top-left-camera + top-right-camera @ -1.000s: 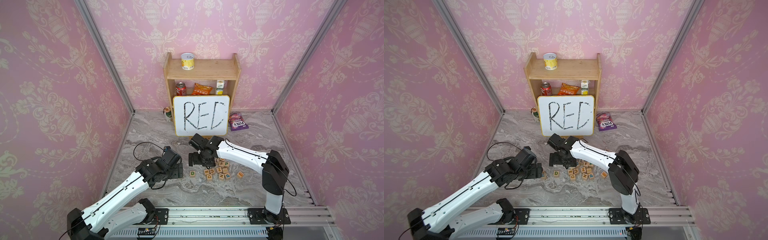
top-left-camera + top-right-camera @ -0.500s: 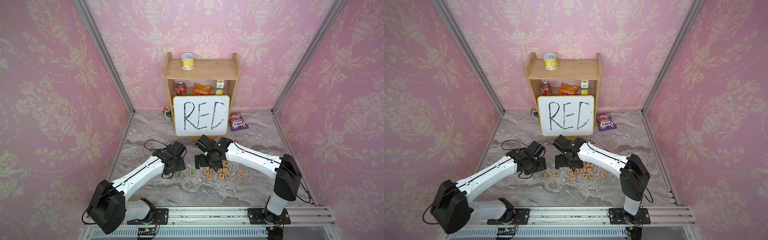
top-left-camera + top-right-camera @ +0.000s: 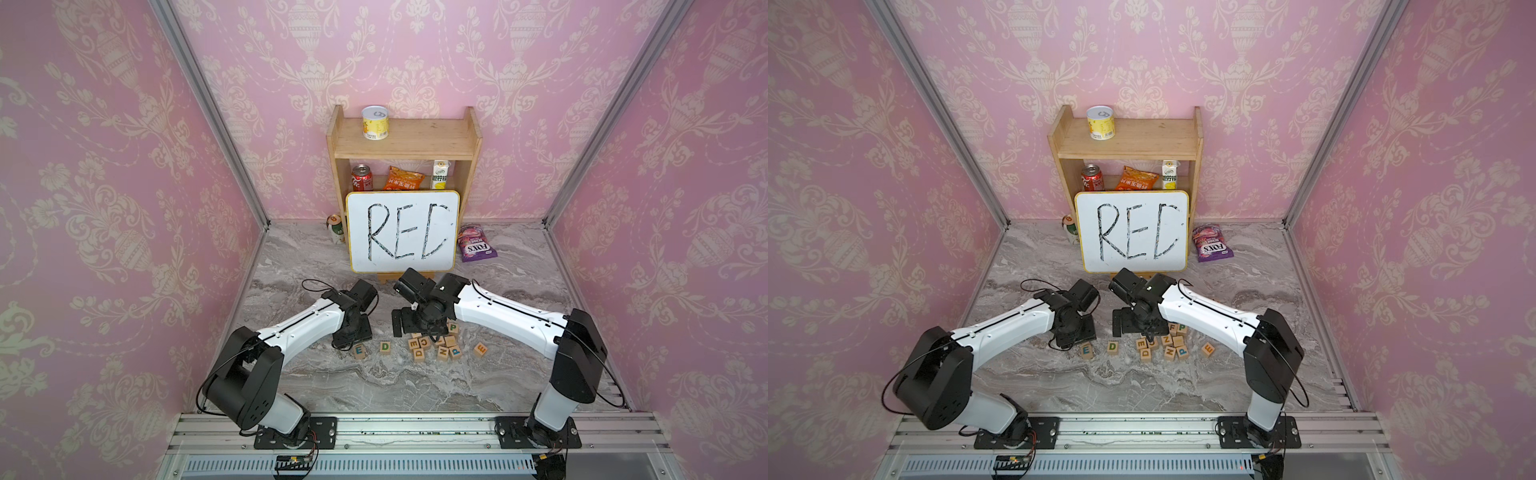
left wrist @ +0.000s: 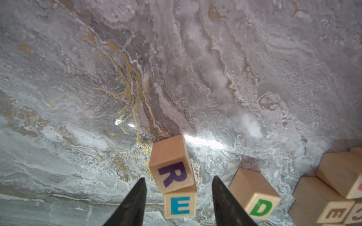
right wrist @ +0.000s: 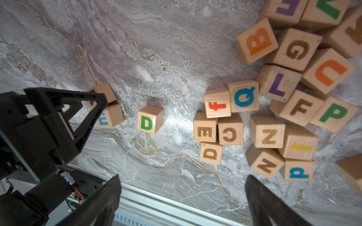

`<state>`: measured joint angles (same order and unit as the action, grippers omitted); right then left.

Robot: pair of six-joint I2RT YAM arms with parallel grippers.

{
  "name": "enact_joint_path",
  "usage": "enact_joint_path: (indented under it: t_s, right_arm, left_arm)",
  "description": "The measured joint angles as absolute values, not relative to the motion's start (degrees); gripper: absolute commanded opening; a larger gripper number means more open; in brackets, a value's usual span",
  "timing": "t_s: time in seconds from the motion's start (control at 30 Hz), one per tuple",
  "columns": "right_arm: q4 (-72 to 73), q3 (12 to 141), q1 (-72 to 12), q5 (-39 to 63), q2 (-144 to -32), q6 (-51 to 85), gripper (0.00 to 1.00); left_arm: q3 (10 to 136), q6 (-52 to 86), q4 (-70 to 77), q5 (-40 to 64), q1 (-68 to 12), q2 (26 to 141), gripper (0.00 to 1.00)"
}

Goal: Assemble the uppercase word "red" with letter blocks
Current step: Adjust the letter block at the center of the board.

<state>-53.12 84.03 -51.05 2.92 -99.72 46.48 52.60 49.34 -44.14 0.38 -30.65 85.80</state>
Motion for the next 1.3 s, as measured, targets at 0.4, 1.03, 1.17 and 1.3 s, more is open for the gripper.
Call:
enact_joint_path:
  t_s: [0.4,1.03,1.17,1.3]
  right_arm:
    - [-53.23,83.61,-50.59,2.52,-99.72,46.48,1.00]
    - [-52.14,84.16,-52.27,3.20,-100.47,44.69,1.00]
    - [-51.70,84.53,-52.34,3.25,-100.73,44.29,1.00]
    - [-51.72,84.53,-52.34,3.25,-100.73,43.66,1.00]
  left_arm:
    - [49.93,48.53,-39.81,2.70,-27.86,88.36,0.35]
    - [47.29,65.60,-43.99,-1.87,-25.61,76.58,0.23]
    - [45.95,73.69,-44.71,-2.70,-25.61,76.58,0.23]
    - [45.10,80.95,-44.75,-3.44,-25.47,76.58,0.23]
